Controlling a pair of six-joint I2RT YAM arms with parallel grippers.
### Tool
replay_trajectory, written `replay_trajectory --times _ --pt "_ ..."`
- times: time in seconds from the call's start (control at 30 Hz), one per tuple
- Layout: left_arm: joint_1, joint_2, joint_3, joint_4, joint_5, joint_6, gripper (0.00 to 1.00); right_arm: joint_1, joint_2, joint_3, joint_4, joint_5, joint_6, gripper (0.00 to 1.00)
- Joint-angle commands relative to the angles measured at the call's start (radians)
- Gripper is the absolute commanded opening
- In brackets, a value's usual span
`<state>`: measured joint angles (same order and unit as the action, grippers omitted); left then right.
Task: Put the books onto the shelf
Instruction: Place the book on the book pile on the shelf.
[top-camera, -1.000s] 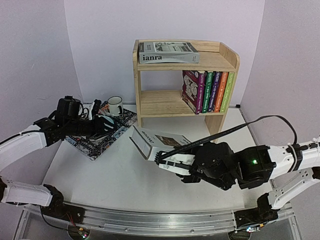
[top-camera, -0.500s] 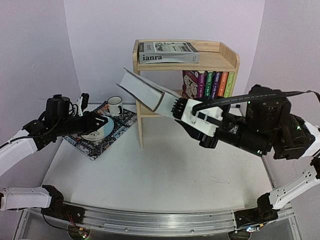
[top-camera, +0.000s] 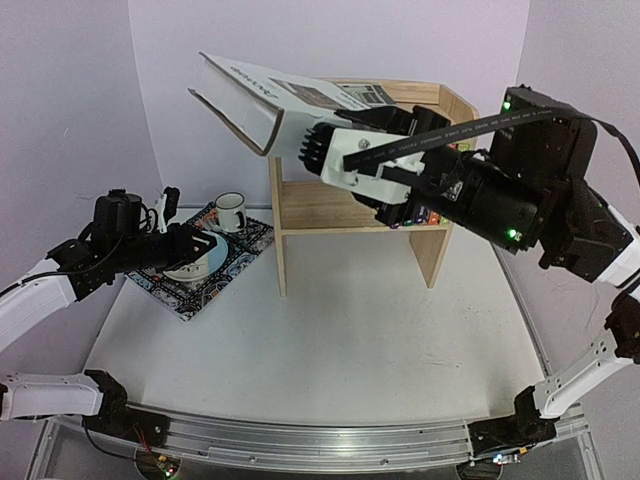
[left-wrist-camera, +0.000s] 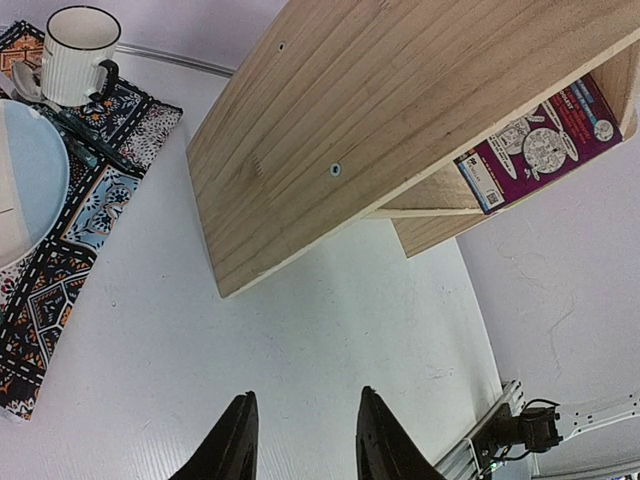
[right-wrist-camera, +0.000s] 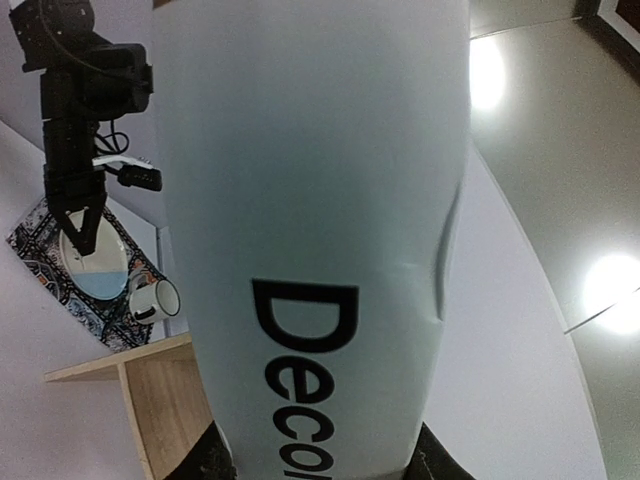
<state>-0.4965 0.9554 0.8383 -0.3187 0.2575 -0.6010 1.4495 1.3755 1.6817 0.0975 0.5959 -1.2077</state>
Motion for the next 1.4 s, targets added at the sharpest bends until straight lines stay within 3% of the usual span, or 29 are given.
replay_trajectory --times 0.0,0.2,0.8,1.37 --pt "0.002 -0.009 0.025 -0.002 -0.003 0.01 0.35 -0.065 0.035 0.098 0.124 -0.04 -0.105 0.04" --pt "0.003 -0.014 0.015 0.0 -0.004 0.005 0.35 -0.204 0.115 0.184 0.128 -0.092 -0.108 0.02" --pt "0.002 -0.012 0.017 0.002 -0.002 0.003 0.36 -0.421 0.314 0.34 0.153 -0.123 -0.14 0.03" --pt "0.002 0.024 0.017 0.013 0.017 0.004 0.36 -0.512 0.474 0.427 0.14 -0.099 -0.198 0.03"
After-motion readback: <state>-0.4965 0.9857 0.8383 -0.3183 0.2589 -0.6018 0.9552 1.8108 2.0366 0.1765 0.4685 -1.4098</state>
